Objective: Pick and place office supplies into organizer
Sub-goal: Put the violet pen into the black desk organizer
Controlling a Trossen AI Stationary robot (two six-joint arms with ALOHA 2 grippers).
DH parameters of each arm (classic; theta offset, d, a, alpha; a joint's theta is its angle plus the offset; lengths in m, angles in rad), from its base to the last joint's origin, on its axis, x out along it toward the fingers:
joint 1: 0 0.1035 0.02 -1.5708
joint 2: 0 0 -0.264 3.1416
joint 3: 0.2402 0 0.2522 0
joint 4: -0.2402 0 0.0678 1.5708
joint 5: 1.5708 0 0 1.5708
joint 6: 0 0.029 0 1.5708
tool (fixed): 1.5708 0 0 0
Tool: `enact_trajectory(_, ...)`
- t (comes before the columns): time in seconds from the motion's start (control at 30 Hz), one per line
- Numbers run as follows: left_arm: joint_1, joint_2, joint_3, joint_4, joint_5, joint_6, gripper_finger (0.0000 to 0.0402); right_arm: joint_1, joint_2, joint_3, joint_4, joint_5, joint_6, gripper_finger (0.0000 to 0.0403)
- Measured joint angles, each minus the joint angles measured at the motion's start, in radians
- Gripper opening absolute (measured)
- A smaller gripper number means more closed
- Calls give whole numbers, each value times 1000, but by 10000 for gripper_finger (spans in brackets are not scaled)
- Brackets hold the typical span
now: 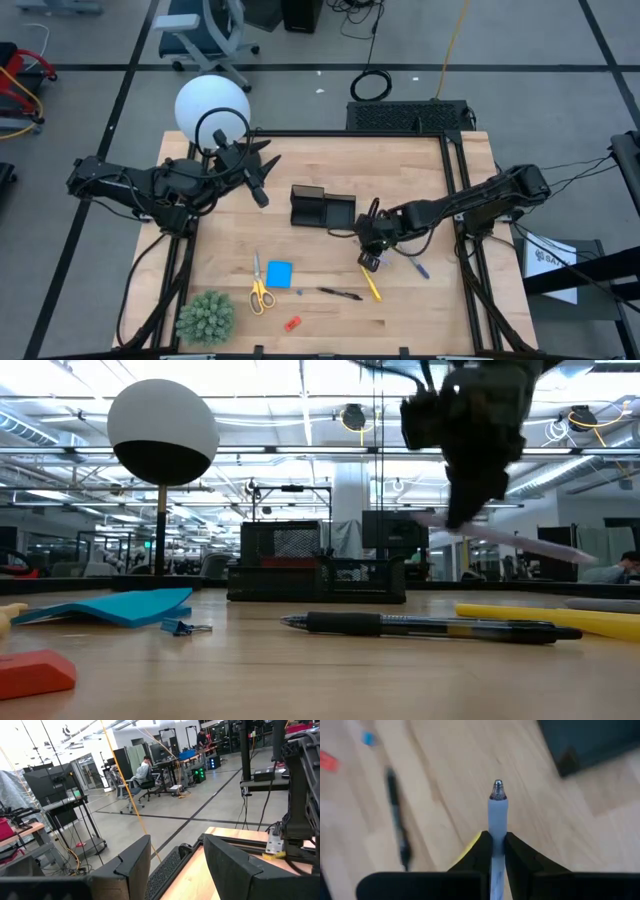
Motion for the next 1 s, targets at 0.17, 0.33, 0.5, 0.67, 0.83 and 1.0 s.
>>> enact_trajectory(0.17, 0, 0, 0, 0, 0, 0, 191, -6, -51, 1, 83, 73, -85, 24)
enact_trajectory(0.33, 0, 0, 0, 0, 0, 0, 191, -34, -84, 1, 199, 126, -197, 24)
enact_trajectory(0.5, 0, 0, 0, 0, 0, 0, 191, -65, -102, 1, 330, 152, -342, 24)
enact_trajectory(0.67, 0, 0, 0, 5, 8, -48, 191, -104, -104, 1, 459, 150, -459, 24)
enact_trajectory(0.83, 0, 0, 0, -23, 87, -84, 191, -138, -104, 1, 506, 148, -524, 24)
enact_trajectory(1.0, 0, 0, 0, -136, 253, -32, 191, -150, -116, 1, 536, 144, -566, 24)
